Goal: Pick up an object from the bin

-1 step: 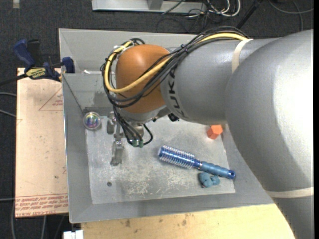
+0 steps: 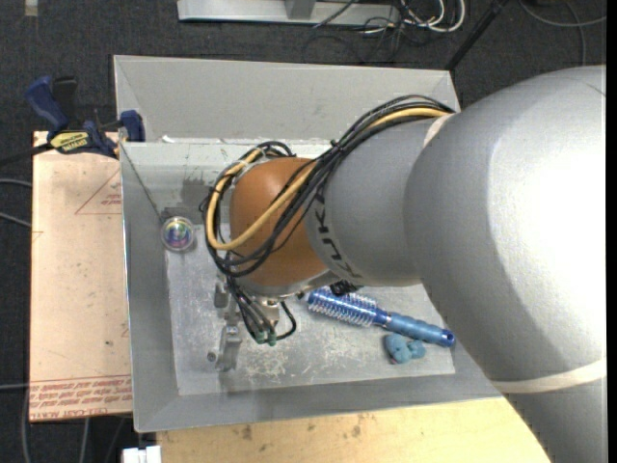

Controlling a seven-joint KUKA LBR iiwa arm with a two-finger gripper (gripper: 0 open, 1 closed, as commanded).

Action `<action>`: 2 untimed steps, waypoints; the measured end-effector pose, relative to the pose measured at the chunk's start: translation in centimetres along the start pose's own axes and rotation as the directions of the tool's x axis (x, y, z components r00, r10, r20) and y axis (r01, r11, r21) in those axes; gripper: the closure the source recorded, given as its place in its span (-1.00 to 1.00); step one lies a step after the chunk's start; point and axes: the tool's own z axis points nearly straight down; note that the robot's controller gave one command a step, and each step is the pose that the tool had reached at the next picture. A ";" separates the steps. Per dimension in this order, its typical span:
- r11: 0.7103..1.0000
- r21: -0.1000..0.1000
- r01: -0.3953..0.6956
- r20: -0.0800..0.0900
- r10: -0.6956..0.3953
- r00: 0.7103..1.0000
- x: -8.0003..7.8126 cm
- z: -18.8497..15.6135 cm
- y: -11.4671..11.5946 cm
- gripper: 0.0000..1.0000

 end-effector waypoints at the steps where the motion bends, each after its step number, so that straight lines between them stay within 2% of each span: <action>1: 0.962 -0.010 -0.271 0.014 0.271 0.962 -2.1 -7.5 0.2 -1.00; 2: 1.000 -0.002 -0.027 0.008 0.027 1.000 2.9 1.9 -1.8 -1.00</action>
Offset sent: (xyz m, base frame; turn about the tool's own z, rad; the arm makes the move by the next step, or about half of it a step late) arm 0.0200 0.0001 0.0726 0.2773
